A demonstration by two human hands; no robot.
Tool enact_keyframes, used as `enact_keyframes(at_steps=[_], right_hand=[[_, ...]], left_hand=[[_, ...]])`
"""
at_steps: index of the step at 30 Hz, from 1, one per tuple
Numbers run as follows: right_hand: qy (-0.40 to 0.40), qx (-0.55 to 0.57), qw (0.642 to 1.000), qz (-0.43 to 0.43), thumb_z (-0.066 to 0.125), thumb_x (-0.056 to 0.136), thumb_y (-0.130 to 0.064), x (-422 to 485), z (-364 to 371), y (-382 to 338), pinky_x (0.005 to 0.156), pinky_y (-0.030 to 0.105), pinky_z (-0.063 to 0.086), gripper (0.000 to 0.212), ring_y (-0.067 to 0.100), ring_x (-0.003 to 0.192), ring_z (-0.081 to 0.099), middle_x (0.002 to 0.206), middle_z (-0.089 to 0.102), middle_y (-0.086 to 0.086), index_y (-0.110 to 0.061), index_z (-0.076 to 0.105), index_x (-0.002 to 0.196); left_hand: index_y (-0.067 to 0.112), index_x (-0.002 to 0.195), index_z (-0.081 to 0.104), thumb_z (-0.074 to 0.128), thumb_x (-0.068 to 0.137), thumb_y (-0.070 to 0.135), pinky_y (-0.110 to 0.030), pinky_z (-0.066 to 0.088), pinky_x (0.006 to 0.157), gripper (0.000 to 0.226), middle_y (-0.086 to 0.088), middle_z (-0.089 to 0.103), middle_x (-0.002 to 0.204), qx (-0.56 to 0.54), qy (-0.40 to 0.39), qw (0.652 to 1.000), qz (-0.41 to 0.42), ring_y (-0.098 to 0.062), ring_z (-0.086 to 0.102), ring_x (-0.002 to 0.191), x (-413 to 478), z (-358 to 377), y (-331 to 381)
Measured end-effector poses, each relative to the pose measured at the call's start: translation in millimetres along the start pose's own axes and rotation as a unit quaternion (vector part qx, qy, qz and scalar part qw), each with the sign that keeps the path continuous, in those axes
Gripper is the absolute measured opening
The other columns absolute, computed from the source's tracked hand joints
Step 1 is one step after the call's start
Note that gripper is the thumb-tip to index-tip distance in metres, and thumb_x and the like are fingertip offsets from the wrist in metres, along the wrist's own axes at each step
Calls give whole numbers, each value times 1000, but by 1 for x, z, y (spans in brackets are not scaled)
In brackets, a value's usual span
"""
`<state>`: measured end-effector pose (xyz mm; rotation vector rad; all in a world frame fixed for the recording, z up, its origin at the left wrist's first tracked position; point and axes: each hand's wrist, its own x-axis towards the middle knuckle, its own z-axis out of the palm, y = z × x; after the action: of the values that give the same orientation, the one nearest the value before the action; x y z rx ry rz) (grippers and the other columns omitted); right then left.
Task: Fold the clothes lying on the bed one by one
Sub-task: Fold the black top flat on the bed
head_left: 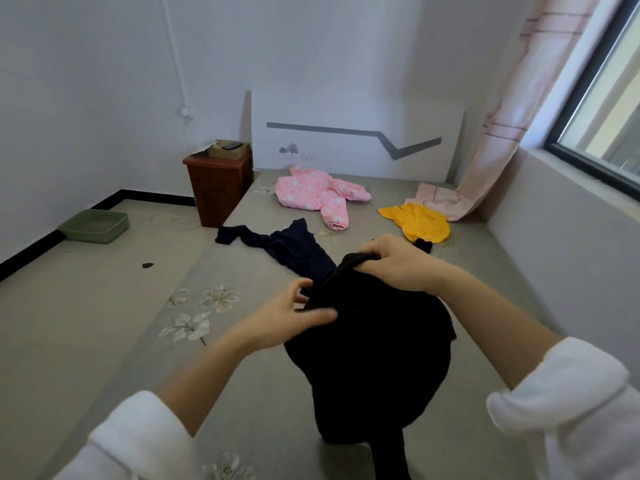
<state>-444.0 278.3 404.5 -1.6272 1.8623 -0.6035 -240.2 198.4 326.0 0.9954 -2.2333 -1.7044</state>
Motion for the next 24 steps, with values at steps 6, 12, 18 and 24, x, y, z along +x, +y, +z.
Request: enact_keyframes(at_steps=[6,12,18,24], right_hand=[[59,101,993,30,53,97,-17,-16,-12,7,57,13,44,24,1,60,59,70,68,-11,-23,73,86],[67,166,982,50,55,96,-18,-26,-14,7,45,14,39,20,3,47,53,60,63,-6,-16,74,88],[89,177,978,62,56,96,-21,-33,-21,11,45,13,41,21,2,47,55,60,64,-5,-10,74,94],[95,219,966,97,59,94,-24,-42,-33,31,41,16,36,22,8,45,50,62,57,2,-8,74,94]], left_hand=[[9,130,51,61,88,10,-12,42,61,43,0,58,92,208,-11,978,-5,-14,58,81,19,32,-53],[32,147,19,73,66,64,-32,45,102,102,10,45,137,89,-7,995,45,-9,48,124,30,49,-48],[31,126,51,67,80,48,-30,52,91,51,8,63,117,-103,39,990,88,-9,62,108,37,76,-38],[25,98,66,40,101,13,-35,45,76,29,-5,65,90,-208,95,970,77,-23,58,82,41,64,-23]])
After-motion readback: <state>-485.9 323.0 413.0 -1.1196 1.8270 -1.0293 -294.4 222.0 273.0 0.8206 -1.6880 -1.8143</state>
